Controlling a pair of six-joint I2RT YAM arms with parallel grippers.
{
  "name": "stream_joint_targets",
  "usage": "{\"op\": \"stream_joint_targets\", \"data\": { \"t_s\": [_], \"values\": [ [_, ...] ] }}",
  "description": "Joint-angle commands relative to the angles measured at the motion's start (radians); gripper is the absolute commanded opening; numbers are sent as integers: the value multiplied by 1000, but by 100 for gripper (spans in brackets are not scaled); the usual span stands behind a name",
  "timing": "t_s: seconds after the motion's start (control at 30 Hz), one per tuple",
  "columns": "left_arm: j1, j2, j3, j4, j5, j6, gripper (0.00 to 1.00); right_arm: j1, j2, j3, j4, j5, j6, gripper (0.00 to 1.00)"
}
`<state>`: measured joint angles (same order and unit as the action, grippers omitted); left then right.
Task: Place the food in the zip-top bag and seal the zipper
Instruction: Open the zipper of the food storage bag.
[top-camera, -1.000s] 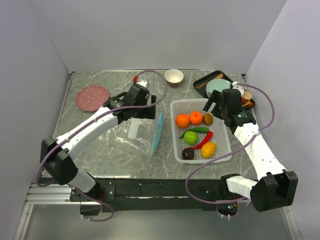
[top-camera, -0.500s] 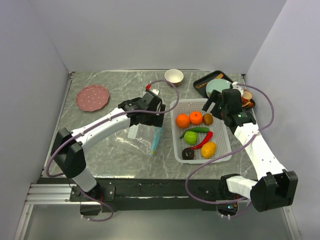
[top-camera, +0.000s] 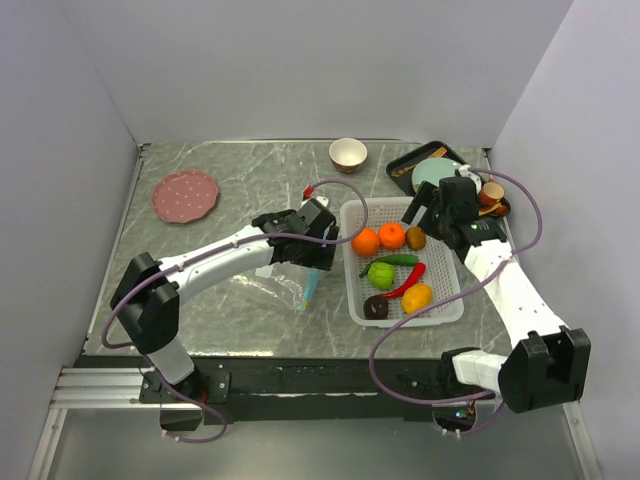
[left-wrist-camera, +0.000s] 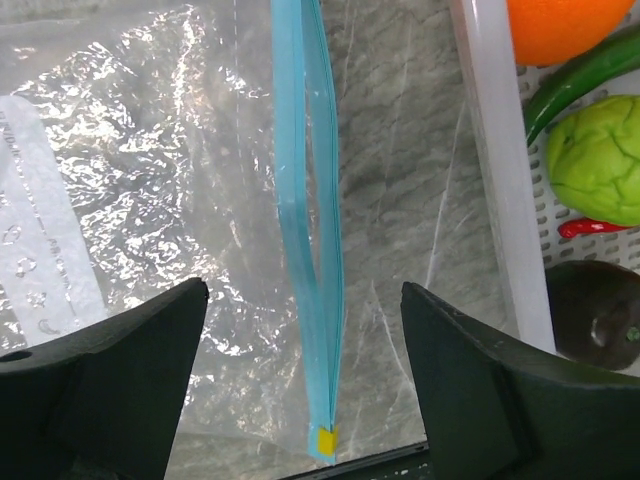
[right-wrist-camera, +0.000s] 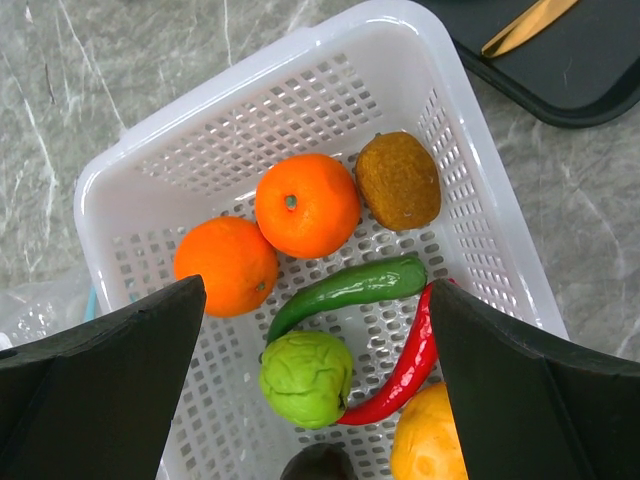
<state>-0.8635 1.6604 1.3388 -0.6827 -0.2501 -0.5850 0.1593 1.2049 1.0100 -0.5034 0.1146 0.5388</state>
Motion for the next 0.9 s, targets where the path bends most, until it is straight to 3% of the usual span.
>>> {"op": "stream_joint_targets", "data": {
  "t_s": [0.0,0.63,0.87],
  "values": [
    [-5,28,-12,35,-34,-55,81,-4,16,62,-6,-6,7,100],
    [-5,45,-27,44,-132,-99,26,-6,50,64,8,-62,26,100],
    [-6,35,-3,17,-163,-102,5,-3,27,3,133,-294,85,97]
  ]
}}
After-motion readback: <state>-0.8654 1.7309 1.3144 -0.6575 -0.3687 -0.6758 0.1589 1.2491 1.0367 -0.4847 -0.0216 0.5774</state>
